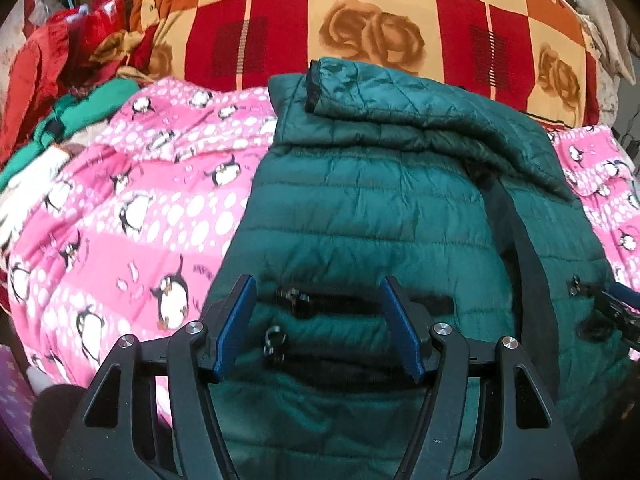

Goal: Fold large clothes

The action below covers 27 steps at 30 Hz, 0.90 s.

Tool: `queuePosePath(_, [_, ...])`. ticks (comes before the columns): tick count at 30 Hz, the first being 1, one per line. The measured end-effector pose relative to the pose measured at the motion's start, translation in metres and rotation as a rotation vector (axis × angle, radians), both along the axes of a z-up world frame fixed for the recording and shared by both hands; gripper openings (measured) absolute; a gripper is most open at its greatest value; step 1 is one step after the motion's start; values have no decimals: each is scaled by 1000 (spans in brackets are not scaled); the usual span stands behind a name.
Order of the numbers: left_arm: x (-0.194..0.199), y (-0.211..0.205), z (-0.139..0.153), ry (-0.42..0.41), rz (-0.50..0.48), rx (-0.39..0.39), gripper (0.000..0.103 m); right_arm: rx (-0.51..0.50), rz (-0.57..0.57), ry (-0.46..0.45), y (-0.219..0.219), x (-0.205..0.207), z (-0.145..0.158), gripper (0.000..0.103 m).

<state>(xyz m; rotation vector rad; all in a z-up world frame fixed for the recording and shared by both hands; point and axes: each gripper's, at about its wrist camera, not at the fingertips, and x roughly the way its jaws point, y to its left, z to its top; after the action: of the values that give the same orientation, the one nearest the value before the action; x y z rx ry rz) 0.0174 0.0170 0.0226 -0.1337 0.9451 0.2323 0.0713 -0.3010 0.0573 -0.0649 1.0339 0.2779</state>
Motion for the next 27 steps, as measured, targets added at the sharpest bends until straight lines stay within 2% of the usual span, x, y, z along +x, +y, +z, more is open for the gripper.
queuePosePath(13, [-34,14,-7,39,-32,-67,64,-10,-11,-3,-11,-23,-1,77])
queuePosePath(27, [-66,37,-13,63,11,-110,65,-16,-17,-8,-25,-47,2,77])
